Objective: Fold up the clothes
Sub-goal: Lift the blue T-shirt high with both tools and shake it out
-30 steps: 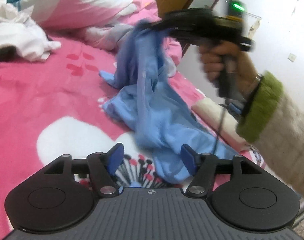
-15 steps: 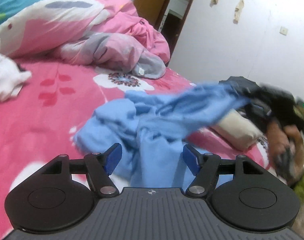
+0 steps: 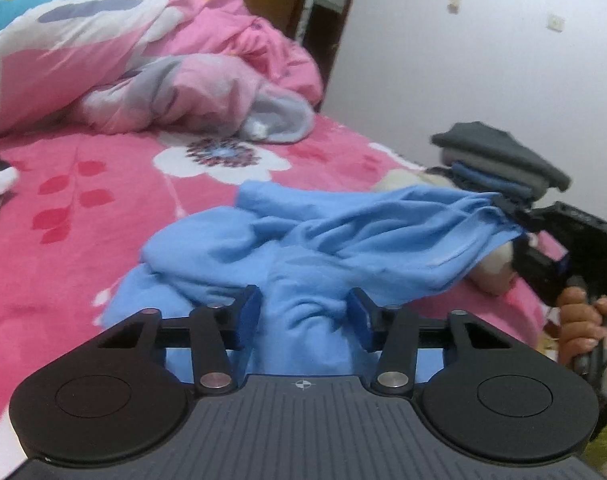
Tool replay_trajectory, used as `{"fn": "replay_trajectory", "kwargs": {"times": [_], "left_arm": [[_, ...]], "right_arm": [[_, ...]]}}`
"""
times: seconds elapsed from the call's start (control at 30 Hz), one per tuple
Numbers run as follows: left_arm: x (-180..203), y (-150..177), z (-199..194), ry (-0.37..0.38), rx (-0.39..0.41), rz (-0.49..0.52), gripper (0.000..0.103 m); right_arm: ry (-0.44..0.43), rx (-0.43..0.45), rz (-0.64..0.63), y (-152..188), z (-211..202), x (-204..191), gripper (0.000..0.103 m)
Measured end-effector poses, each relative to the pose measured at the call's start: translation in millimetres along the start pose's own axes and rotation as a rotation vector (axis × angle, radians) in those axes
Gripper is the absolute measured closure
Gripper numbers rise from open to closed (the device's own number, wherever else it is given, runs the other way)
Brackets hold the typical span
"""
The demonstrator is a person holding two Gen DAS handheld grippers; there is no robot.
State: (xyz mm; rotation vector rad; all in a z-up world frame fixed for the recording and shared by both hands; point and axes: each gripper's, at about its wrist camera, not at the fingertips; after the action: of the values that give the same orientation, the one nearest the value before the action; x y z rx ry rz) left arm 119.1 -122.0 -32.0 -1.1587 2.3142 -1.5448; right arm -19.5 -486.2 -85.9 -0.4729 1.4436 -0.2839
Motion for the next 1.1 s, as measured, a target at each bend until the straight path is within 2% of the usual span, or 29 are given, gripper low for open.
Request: {"fn": "replay_trajectory", "kwargs": {"times": [0.1,0.23,0.3,0.4,0.5,0.53,0.63,0.73,0.87,1.0,1.1], "left_arm": [[8.2,-0.7,-1.3,0.017,0.009,0.018,0.066],[20.7,3.5,-10.0,0.039,0.036,0.051,0.068],[24.6,9.4,-9.4,0.02,0.022,0.058,0.069],[26.0,16.9,-5.8,-0.067,0.006,0.027,0.07],[26.8,16.5,-15.8,-0.087,0.051,-0.029,0.081],[28.1,14.9,-22.1,-0.094,0.08,-0.041,0.087],[31.7,7.8,-46.4,-0.108,0.191,-0.072,0.094],[28.8,-1.1,-81.9,-0.117,0.333,-0.134,0.097],[24.8,-18.1,-133.2,-0.108,0.501,-0.213,0.097],[28.7,-44.3,-182.5,-0.106,0.632,-0.202,0.098],[39.1,-62.2,-224.3,-0.1,0.753,-0.159,0.098]], "right_arm": [[-0.023,0.016,-0.018,-1.3,-7.4,-8.6,0.092],[-0.053,0.038,-0.041,-3.1,-17.3,-20.1,0.092],[-0.069,0.049,-0.053,-4.0,-22.3,-25.8,0.092],[-0.05,0.035,-0.054,-1.9,-18.8,-33.3,0.092],[-0.038,0.027,-0.067,0.2,-15.3,-43.8,0.092],[-0.041,0.029,-0.093,0.7,-13.4,-52.6,0.092],[-0.062,0.04,-0.184,1.4,-6.8,-86.6,0.092],[-0.089,0.054,-0.28,1.8,0.2,-124.5,0.092],[-0.167,0.122,-0.4,9.2,0.0,-185.3,0.092],[-0.241,0.191,-0.507,15.0,-0.7,-245.8,0.092],[-0.285,0.263,-0.572,16.5,-9.0,-294.1,0.092]]}}
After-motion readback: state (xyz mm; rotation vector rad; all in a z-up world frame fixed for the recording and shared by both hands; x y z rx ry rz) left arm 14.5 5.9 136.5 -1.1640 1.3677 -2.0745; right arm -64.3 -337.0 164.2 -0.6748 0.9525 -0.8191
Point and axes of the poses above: each gripper's, at about its wrist camera, not at the fingertips, and z roughly the way its jaws point, x to its right, y to its underside, and after that the axes turned 3 degrees about -z, right-handed
